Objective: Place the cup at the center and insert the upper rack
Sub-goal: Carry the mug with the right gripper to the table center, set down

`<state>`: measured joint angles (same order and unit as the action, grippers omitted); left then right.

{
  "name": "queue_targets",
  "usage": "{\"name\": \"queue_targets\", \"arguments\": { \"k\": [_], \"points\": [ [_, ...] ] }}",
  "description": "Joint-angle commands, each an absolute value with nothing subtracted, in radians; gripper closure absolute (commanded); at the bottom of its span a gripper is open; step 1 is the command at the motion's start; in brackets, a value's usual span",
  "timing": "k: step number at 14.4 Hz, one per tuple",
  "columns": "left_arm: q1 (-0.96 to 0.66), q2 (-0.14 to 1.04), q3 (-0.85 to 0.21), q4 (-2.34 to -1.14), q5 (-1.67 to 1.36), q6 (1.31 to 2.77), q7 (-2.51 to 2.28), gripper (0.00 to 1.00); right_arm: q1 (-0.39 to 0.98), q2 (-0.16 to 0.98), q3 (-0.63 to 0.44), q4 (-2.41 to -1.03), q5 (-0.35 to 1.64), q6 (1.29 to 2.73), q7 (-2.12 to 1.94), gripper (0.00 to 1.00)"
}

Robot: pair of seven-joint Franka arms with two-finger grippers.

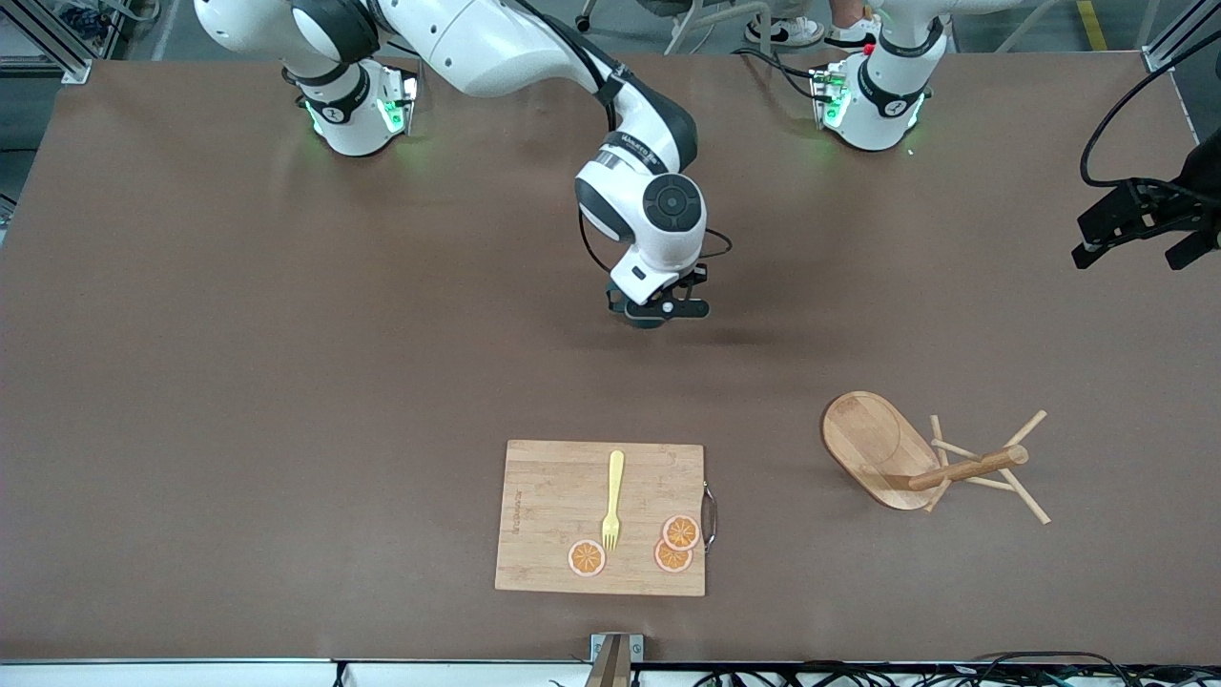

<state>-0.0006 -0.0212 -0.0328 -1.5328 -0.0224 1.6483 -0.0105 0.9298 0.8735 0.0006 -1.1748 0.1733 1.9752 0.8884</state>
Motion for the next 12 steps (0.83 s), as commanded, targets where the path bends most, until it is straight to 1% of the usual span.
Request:
{"name": "queue_targets", "arguments": {
  "k": [1, 2, 3, 4, 5, 6, 9, 10, 12],
  "points": [
    [0.002, -0.020, -0.031, -1.525, -0.023, 1.641, 0.002, 0.00, 0.945, 0.910, -0.011, -1.088, 0.186, 1.921, 0.894, 1.00],
    [0.002, -0.020, -0.031, -1.525, -0.025, 1.640, 0.003, 0.00, 0.945, 0.914, -0.012, -1.088, 0.183, 1.927, 0.894, 1.00],
    [0.003, -0.020, -0.032, -1.525, -0.031, 1.640, 0.003, 0.00, 0.945, 0.922, -0.012, -1.088, 0.183, 1.928, 0.894, 0.96],
    [0.003, -0.018, -0.031, -1.525, -0.055, 1.640, 0.003, 0.00, 0.945, 0.922, -0.012, -1.088, 0.183, 1.928, 0.897, 0.59],
    [0.002, -0.015, -0.031, -1.525, -0.073, 1.640, -0.001, 0.00, 0.945, 0.922, -0.014, -1.088, 0.181, 1.925, 0.900, 0.09],
    [-0.003, -0.011, -0.032, -1.523, -0.075, 1.641, -0.003, 0.00, 0.945, 0.922, -0.014, -1.088, 0.181, 1.925, 0.905, 0.00],
    [-0.012, -0.002, -0.037, -1.525, -0.075, 1.641, -0.005, 0.00, 0.940, 0.914, -0.015, -1.088, 0.183, 1.921, 0.905, 0.00],
    [-0.014, -0.002, -0.038, -1.525, -0.075, 1.640, -0.005, 0.00, 0.936, 0.896, -0.014, -1.088, 0.186, 1.911, 0.905, 0.00],
    [-0.023, -0.005, -0.046, -1.532, -0.078, 1.637, -0.003, 0.00, 0.928, 0.858, -0.015, -1.082, 0.187, 1.814, 0.904, 0.00]
  ]
}}
